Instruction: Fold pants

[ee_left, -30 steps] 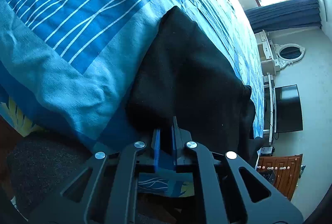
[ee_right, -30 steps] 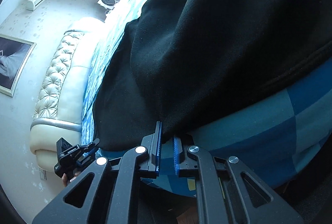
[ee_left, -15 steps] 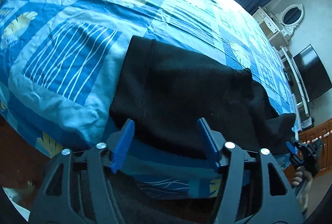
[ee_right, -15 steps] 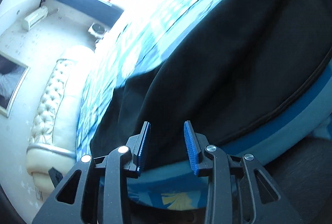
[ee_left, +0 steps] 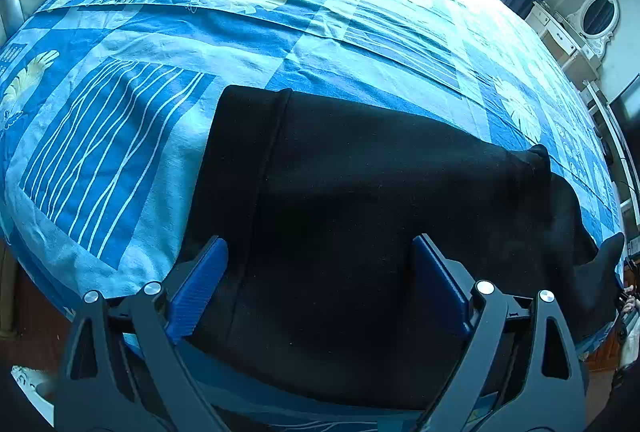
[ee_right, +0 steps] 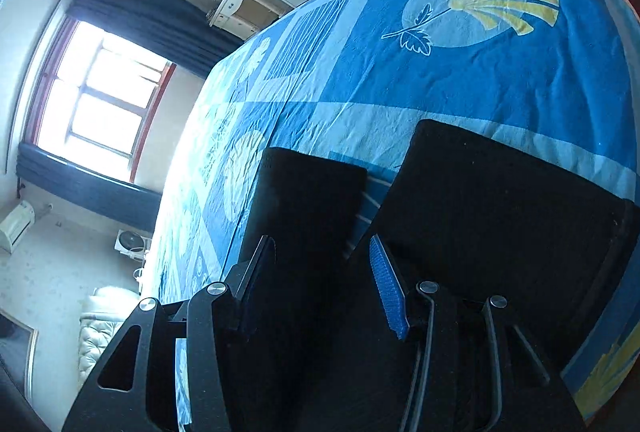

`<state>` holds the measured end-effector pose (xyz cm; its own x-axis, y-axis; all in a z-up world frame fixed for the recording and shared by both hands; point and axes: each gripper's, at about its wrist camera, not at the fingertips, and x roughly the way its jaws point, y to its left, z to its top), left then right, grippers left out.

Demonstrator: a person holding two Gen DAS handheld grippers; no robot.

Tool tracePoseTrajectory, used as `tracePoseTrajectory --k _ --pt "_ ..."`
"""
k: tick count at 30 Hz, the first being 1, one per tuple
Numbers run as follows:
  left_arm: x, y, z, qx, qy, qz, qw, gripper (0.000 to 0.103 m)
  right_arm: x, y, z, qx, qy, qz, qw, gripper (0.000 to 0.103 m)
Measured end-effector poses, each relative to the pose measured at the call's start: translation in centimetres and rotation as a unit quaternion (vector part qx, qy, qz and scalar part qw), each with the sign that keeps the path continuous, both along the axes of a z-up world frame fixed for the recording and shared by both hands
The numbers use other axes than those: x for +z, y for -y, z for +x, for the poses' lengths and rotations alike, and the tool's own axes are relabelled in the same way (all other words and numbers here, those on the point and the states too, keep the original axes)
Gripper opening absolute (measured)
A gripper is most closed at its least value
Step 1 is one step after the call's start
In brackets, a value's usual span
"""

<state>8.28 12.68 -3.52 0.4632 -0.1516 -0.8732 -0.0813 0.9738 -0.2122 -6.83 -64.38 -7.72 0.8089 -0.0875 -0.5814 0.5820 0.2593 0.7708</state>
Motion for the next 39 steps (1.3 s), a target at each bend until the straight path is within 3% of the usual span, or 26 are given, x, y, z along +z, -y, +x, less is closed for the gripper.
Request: tracePoseTrajectory --k 4,7,8,10,18,22,26,29,34,37,39 --pt "-0.2 -0.1 -0.1 0.002 0.001 0.000 1.0000 0.096 -1.2 1.3 1.4 -0.001 0.010 0.016 1.000 0.050" --pt "-0.3 0.0 -0.2 0.005 0.006 0.001 1.0000 0.097 -0.8 1.0 2.4 0.005 0.001 0.001 1.000 0.046" --pt "-0.3 0.0 -0.3 0.006 0.007 0.002 1.0000 0.097 -0.6 0.9 2.9 0.015 -0.011 -0.008 1.000 0.029" --pt "-0.3 0.1 -0.3 0.006 0.010 0.005 0.9999 0.097 -0.6 0.9 3.2 0.028 -0.020 -0.007 0.999 0.007" --pt "-0.4 -0.1 -0.3 0.000 0.010 -0.001 1.0000 0.098 4.7 0.4 -2.0 0.005 0.059 -0.037 0.998 0.007" --pt "-0.4 -0.1 -0.3 -0.001 0.009 -0.001 1.0000 0.098 6.1 -0.3 -6.1 -0.005 0.044 -0.065 0.997 0.007" --pt "-0.4 -0.2 -0.4 -0.002 0.008 -0.004 1.0000 0.098 3.5 -0.6 -9.5 -0.026 0.004 -0.061 0.998 0.007" --pt "-0.4 -0.2 -0.4 -0.002 0.007 -0.005 1.0000 0.098 0.2 -0.3 -10.1 -0.030 -0.018 -0.027 0.999 0.007" --pt "-0.3 -0.1 -0.5 -0.001 0.008 -0.001 1.0000 0.098 -2.7 -0.2 -10.2 -0.028 0.002 0.014 1.000 0.011" --pt "-0.4 0.0 -0.5 -0.001 0.010 0.002 0.9999 0.098 -3.8 0.0 -10.3 -0.037 0.050 0.049 0.997 0.026" --pt "-0.4 0.1 -0.6 0.000 0.010 0.005 0.9999 0.098 -3.7 0.2 -9.9 -0.031 0.049 0.045 0.997 0.026"
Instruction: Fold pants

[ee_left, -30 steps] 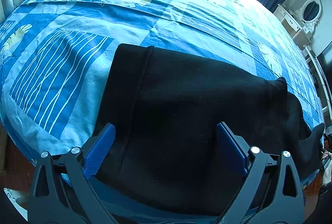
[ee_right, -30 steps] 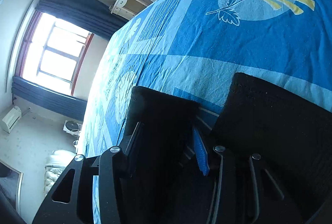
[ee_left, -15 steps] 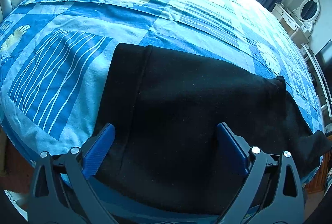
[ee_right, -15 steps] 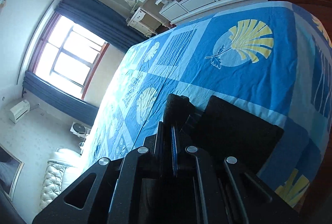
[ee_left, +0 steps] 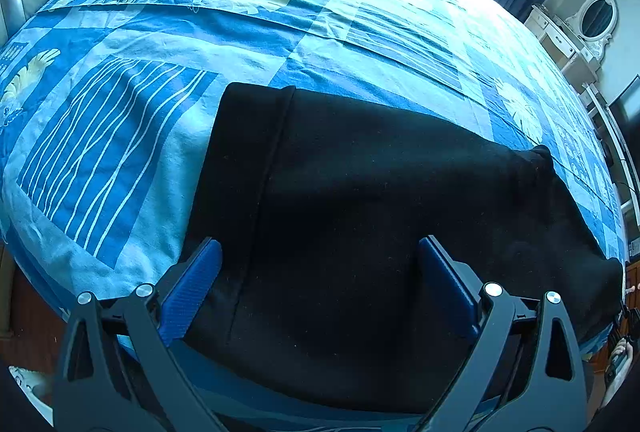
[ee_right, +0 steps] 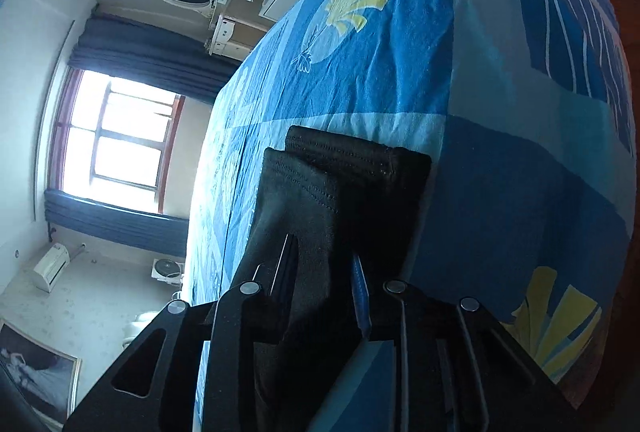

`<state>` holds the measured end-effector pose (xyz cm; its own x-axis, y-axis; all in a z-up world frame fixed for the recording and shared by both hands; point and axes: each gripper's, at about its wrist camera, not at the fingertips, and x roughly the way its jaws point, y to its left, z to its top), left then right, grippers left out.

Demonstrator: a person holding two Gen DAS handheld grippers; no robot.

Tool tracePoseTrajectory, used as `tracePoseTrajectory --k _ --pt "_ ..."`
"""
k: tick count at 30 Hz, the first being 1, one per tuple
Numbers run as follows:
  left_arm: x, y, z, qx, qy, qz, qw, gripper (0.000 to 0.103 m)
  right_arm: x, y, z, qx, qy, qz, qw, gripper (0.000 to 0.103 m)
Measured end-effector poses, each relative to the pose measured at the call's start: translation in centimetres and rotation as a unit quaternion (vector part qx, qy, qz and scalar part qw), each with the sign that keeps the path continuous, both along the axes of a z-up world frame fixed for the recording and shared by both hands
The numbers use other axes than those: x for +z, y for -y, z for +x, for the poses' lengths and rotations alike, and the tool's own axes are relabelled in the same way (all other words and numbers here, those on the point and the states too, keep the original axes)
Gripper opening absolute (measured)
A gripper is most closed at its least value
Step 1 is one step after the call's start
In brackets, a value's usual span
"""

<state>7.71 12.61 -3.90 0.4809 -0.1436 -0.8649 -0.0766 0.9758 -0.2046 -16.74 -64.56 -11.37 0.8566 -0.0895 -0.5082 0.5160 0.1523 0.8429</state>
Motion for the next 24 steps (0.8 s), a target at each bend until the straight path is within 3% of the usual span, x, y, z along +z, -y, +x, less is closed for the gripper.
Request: tracePoseTrajectory --k 1,2,6,9,11,15,18,21,24 --pt "0.0 0.0 0.0 0.001 0.000 0.000 1.0000 0.098 0.5 0.0 0.3 0.006 -0.014 -0.014 1.000 0.022" --pt "0.0 0.0 0.0 0.001 -0.001 0.000 1.0000 0.098 1.1 0.0 0.6 0.012 -0.033 -0.032 0.999 0.006" --pt "0.1 -0.1 0.0 0.002 -0.003 -0.002 1.0000 0.098 3.5 0.7 -0.5 0.002 -0.054 -0.071 0.996 0.005" --pt "0.1 0.2 -0.2 -0.007 -0.004 -0.003 1.0000 0.098 2.1 1.4 -1.9 -0.012 -0.080 -0.066 0.995 0.005" --pt "0.0 0.5 -0.2 -0.009 -0.002 0.006 0.9999 0.098 0.6 1.3 -2.3 -0.012 -0.070 -0.052 0.996 0.005" --pt "-0.1 0.5 -0.1 -0.010 -0.004 0.004 0.9999 0.100 0.7 1.4 -2.5 -0.007 -0.050 -0.052 0.997 0.006" --pt "-0.1 0.4 -0.1 -0.010 -0.003 0.001 0.9999 0.100 1.9 1.4 -3.0 0.004 -0.076 -0.079 0.994 0.012" --pt "-0.2 0.4 -0.1 -0.010 -0.003 0.003 0.9999 0.101 3.6 1.5 -4.0 -0.024 -0.122 -0.124 0.984 0.033" --pt "-0.2 0.4 -0.1 -0.010 -0.003 0.003 0.9999 0.101 4.6 1.8 -3.9 0.002 -0.117 -0.144 0.983 0.035"
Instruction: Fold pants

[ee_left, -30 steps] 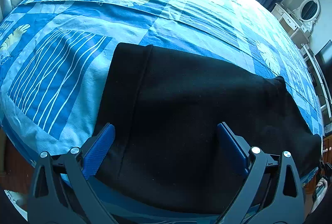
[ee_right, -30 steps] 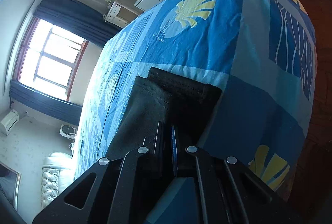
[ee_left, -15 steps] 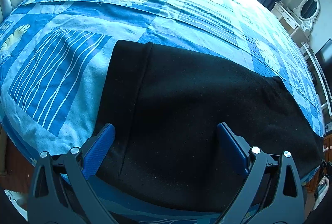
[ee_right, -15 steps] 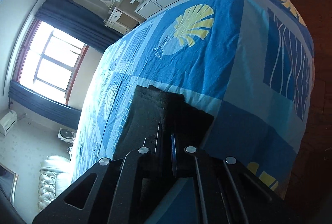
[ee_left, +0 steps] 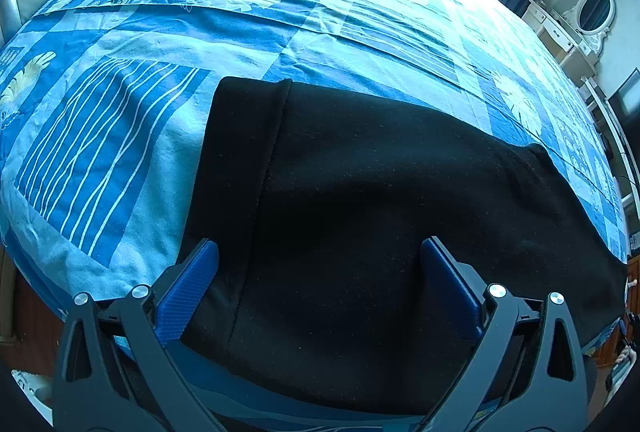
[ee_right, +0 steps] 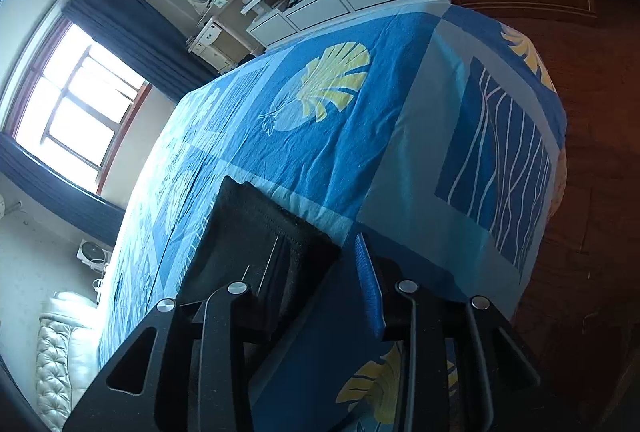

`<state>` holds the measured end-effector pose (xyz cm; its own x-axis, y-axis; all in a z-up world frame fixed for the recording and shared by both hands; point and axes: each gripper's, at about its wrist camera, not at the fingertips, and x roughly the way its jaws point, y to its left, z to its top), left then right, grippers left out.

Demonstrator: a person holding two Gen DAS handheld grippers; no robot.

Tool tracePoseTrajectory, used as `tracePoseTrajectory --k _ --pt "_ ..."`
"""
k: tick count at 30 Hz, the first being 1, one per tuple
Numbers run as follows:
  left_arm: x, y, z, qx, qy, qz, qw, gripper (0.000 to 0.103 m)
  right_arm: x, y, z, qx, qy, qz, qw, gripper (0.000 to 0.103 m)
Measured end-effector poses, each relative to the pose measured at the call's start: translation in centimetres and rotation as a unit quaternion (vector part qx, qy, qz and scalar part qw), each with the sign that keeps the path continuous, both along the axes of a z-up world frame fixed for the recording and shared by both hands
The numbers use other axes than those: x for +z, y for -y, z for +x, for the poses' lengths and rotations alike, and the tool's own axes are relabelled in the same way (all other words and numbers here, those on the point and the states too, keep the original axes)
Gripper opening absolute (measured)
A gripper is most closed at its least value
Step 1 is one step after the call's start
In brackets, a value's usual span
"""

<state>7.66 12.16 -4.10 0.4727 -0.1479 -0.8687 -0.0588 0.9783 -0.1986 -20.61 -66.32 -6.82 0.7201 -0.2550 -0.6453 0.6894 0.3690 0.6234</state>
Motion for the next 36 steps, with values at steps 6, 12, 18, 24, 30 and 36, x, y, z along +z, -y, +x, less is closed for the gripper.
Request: tracePoseTrajectory --k 6,12,18,24,30,36 --pt "-0.1 -0.1 0.2 -0.001 0.001 -0.001 1.0000 0.101 2.0 0.7 4.1 0.091 -0.025 -0.037 0.995 0.063" --pt "-0.2 -0.2 0.3 -0.001 0.004 0.002 1.0000 0.101 3.4 -0.3 9.1 0.164 -0.068 -0.083 0.981 0.063" --pt "-0.3 -0.1 0.1 0.001 0.009 0.006 0.9999 0.101 5.1 -0.1 14.6 0.185 -0.161 -0.165 0.955 0.063" --pt "-0.3 -0.1 0.0 0.003 0.014 0.007 0.9999 0.101 2.0 3.0 17.2 0.202 -0.216 -0.115 0.948 0.030" --pt "-0.3 0.0 -0.2 0.003 0.018 0.011 0.9998 0.101 2.7 3.2 15.8 0.177 -0.145 -0.102 0.968 0.013" --pt "-0.3 0.0 -0.1 0.003 0.018 0.012 0.9998 0.101 0.6 3.9 16.0 0.153 -0.154 -0.081 0.973 0.012"
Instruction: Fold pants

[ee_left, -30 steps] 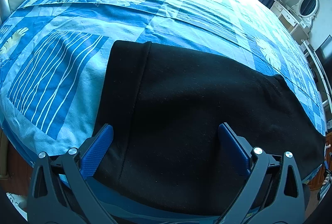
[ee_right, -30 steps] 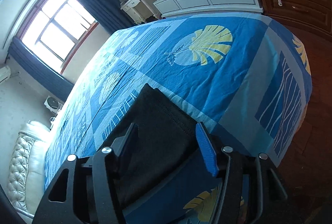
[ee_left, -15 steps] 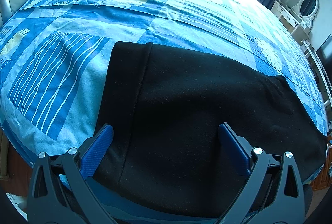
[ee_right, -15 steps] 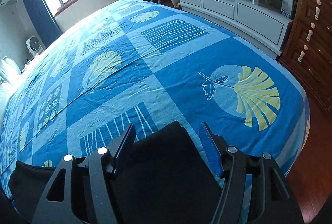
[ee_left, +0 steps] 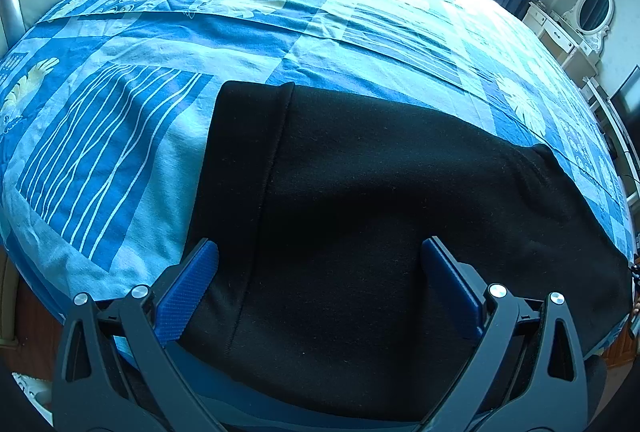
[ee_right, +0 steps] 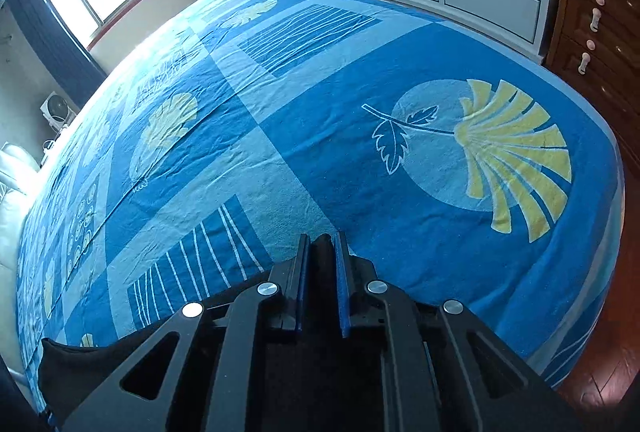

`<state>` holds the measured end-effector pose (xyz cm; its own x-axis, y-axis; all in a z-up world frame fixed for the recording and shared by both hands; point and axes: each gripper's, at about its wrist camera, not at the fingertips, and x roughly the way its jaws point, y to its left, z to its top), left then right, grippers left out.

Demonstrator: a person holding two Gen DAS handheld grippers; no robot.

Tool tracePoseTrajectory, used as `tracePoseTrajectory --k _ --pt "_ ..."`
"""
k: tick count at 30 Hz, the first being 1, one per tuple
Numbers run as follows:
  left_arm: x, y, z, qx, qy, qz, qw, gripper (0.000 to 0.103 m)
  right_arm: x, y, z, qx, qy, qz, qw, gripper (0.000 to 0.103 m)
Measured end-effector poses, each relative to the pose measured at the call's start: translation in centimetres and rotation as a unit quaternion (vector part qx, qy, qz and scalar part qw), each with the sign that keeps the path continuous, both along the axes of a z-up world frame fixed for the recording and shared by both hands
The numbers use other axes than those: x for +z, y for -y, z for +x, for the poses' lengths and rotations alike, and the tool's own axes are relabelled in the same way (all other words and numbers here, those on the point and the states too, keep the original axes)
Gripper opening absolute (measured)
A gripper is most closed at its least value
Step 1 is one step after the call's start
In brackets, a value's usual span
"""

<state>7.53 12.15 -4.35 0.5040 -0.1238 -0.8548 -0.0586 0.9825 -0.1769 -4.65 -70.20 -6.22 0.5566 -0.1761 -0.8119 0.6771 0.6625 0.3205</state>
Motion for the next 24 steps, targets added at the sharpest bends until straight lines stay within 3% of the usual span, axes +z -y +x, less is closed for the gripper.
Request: tracePoseTrajectory --k 4,5,7,13,18,21,24 --pt "0.0 -0.1 0.0 -0.001 -0.001 -0.002 1.0000 0.101 0.5 1.1 -1.5 -0.012 0.058 0.060 0.996 0.026" --pt "0.0 -0.1 0.1 -0.001 -0.001 -0.002 1.0000 0.101 0.6 1.5 -2.2 -0.015 0.069 0.070 0.995 0.039" --pt "-0.1 -0.1 0.1 -0.003 0.000 -0.003 1.0000 0.101 0.5 2.4 -3.8 -0.014 0.093 0.100 0.990 0.057" --pt "-0.1 -0.2 -0.1 -0.005 0.003 -0.005 1.0000 0.101 -2.2 5.0 -8.3 -0.012 0.140 0.210 0.968 0.057" --pt "-0.1 -0.2 -0.1 -0.005 0.003 -0.005 1.0000 0.101 -4.9 5.0 -9.2 0.033 0.198 0.305 0.931 0.061" --pt "-0.1 -0.2 -0.1 -0.005 0.002 -0.005 1.0000 0.101 -5.0 3.5 -8.0 0.089 0.191 0.318 0.924 0.062" --pt "-0.1 -0.2 0.0 -0.005 0.001 -0.005 1.0000 0.101 -4.4 2.0 -6.6 0.130 0.162 0.299 0.932 0.062"
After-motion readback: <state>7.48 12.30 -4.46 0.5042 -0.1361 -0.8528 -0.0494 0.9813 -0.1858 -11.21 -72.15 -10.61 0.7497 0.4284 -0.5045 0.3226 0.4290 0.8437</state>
